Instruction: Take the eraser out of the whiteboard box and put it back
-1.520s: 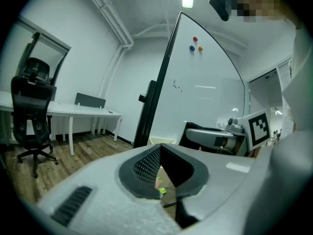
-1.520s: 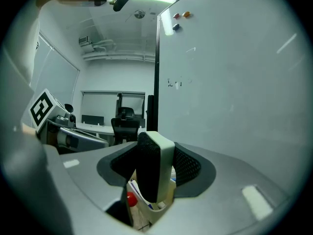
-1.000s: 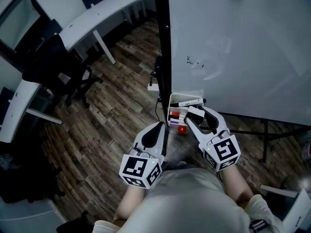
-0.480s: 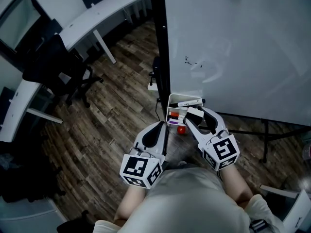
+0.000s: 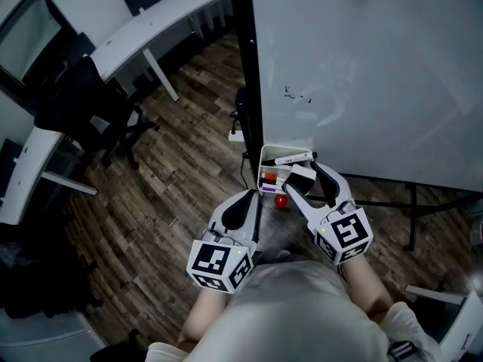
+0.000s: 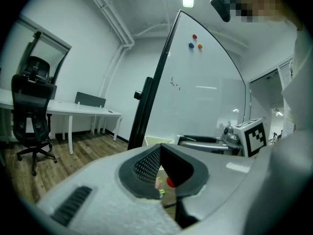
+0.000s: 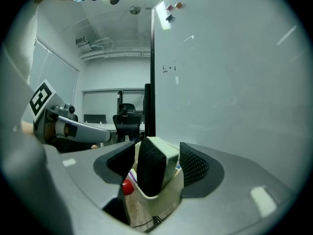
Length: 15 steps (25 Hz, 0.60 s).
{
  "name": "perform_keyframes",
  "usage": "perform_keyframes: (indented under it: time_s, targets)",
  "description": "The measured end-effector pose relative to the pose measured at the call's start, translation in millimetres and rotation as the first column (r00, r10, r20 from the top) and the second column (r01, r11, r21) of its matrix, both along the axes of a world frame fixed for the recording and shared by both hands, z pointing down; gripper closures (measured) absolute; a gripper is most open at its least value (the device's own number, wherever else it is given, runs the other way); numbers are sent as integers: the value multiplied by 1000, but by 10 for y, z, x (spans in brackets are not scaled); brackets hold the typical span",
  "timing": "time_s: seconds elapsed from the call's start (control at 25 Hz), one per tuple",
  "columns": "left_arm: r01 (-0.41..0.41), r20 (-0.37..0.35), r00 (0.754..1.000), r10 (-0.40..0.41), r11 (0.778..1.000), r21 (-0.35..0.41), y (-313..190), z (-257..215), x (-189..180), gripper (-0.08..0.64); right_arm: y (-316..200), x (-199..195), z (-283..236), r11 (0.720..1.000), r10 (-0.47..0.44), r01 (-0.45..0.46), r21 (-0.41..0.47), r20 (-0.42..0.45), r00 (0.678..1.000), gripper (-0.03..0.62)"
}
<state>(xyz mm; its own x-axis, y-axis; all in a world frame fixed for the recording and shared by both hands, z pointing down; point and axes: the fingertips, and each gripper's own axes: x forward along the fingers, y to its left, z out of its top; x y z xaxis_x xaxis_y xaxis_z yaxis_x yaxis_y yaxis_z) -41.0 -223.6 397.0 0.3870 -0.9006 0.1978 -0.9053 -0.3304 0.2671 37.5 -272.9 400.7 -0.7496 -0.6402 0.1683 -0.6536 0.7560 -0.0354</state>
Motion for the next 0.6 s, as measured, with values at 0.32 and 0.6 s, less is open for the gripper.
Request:
perform_keyframes:
  time_s: [0.32, 0.6]
  targets:
    - [-27, -6, 1000, 27, 1000, 0, 36, 0, 24, 558, 56, 88, -109, 999, 32, -32, 22, 7, 999, 313]
    - [-63, -12, 998, 63, 998, -1, 93, -21, 47, 558, 173, 157, -230, 997, 74, -75, 36, 20, 997, 323]
